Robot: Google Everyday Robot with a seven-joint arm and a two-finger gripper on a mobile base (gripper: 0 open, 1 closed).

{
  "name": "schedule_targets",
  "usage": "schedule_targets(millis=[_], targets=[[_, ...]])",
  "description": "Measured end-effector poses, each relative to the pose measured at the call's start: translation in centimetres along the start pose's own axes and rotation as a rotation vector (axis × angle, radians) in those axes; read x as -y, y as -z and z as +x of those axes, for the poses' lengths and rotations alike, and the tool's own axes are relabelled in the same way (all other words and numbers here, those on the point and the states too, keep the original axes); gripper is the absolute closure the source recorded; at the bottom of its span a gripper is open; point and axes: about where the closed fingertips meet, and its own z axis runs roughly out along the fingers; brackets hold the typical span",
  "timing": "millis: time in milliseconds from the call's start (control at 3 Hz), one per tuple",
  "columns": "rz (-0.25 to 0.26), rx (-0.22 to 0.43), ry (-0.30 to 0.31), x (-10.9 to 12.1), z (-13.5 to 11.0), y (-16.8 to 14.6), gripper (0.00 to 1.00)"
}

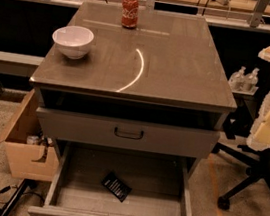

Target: Pick rxbar blueberry from middle drawer and place on counter

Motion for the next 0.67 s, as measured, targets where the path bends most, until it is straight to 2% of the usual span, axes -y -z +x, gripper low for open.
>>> schedule_targets(millis=[333,667], targets=[[0.007,0.015,0.0,-0.1,0.1,-0.5,0.0],[0.014,0.051,-0.02,-0.7,1.3,-3.1,0.0]])
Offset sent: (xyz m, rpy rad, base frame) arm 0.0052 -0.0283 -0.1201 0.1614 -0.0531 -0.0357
